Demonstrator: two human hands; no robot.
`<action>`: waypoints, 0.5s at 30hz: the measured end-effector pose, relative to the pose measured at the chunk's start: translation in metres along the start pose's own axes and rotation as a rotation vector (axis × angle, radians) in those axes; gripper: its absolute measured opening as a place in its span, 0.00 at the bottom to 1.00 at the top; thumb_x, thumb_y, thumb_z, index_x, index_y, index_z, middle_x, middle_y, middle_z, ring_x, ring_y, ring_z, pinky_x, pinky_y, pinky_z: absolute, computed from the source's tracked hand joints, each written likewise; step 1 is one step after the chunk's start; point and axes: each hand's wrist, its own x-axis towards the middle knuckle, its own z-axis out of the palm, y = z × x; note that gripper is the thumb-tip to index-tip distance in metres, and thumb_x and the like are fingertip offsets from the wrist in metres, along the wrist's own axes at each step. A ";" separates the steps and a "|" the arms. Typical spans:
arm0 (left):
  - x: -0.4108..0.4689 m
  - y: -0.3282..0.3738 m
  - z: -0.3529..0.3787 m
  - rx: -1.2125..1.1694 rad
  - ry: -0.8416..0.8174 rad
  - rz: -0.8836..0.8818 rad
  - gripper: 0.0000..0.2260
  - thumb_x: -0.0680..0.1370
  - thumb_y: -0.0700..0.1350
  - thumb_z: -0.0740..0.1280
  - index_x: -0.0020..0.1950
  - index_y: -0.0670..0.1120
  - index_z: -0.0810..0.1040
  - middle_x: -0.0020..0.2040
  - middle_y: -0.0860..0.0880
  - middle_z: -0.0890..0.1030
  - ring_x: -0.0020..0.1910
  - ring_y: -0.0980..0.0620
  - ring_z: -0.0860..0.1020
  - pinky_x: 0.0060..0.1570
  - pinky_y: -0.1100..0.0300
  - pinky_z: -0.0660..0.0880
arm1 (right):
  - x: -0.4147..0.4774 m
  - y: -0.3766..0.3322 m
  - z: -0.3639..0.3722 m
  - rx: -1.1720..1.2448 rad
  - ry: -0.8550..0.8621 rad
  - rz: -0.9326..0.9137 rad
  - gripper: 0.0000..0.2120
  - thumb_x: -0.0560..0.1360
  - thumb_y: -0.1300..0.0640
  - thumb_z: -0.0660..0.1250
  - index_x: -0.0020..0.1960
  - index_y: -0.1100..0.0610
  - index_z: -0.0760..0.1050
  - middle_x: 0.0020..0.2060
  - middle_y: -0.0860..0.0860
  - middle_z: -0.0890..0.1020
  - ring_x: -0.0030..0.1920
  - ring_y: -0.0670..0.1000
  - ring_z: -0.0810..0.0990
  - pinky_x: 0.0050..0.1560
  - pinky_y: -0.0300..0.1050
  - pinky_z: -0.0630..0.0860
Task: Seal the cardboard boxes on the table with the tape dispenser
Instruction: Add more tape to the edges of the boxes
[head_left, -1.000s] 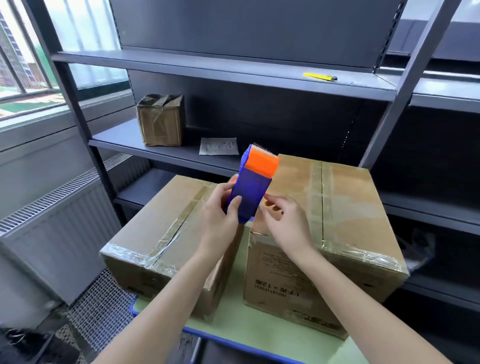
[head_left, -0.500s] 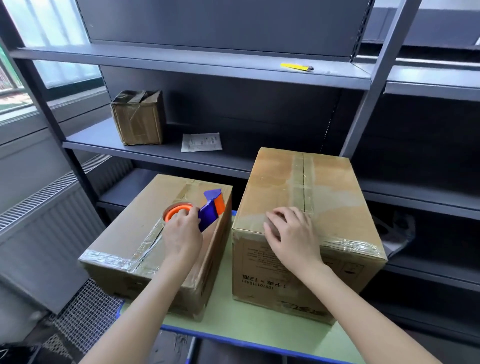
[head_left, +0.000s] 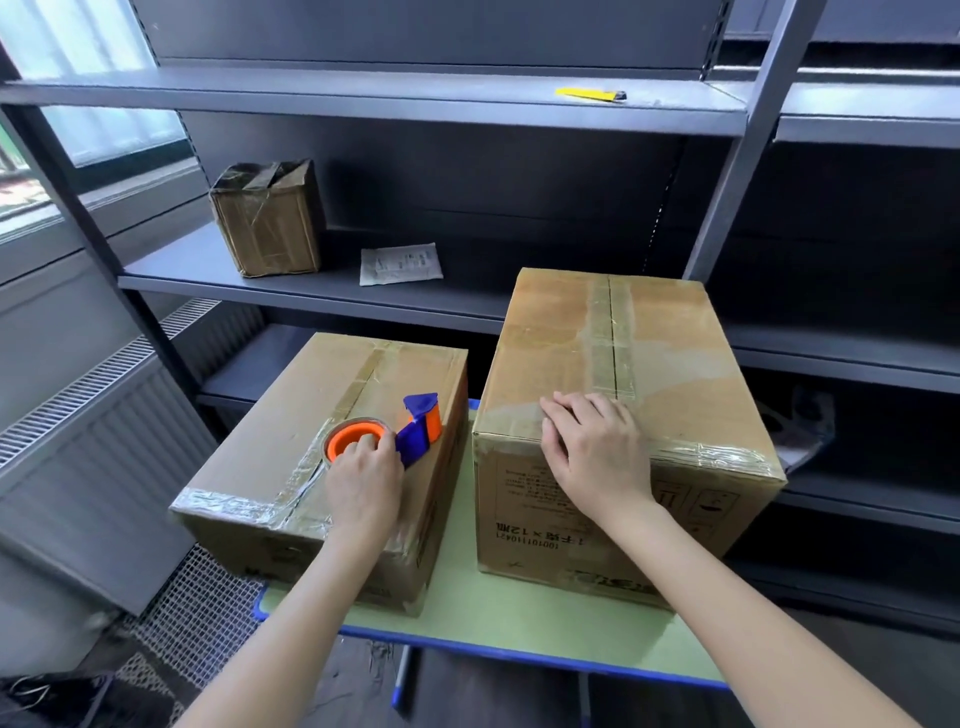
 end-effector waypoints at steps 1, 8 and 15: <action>-0.001 0.001 -0.001 -0.014 -0.017 0.000 0.10 0.72 0.38 0.70 0.53 0.39 0.80 0.38 0.41 0.80 0.34 0.41 0.78 0.28 0.55 0.74 | -0.001 0.000 0.000 -0.001 0.006 -0.005 0.18 0.75 0.53 0.55 0.49 0.56 0.82 0.45 0.52 0.84 0.44 0.53 0.81 0.47 0.48 0.77; -0.002 0.006 -0.012 -0.059 -0.093 -0.034 0.21 0.79 0.45 0.58 0.73 0.44 0.65 0.56 0.42 0.77 0.56 0.42 0.74 0.50 0.51 0.73 | -0.004 0.001 -0.006 -0.029 -0.044 -0.037 0.19 0.76 0.53 0.54 0.52 0.57 0.82 0.47 0.53 0.84 0.48 0.54 0.83 0.49 0.48 0.78; -0.006 0.016 -0.033 0.062 -0.344 -0.061 0.26 0.80 0.52 0.56 0.76 0.46 0.55 0.71 0.43 0.69 0.71 0.41 0.62 0.71 0.47 0.55 | -0.024 0.019 -0.025 -0.038 -0.267 -0.149 0.23 0.83 0.50 0.47 0.76 0.54 0.55 0.75 0.51 0.57 0.76 0.49 0.53 0.73 0.41 0.42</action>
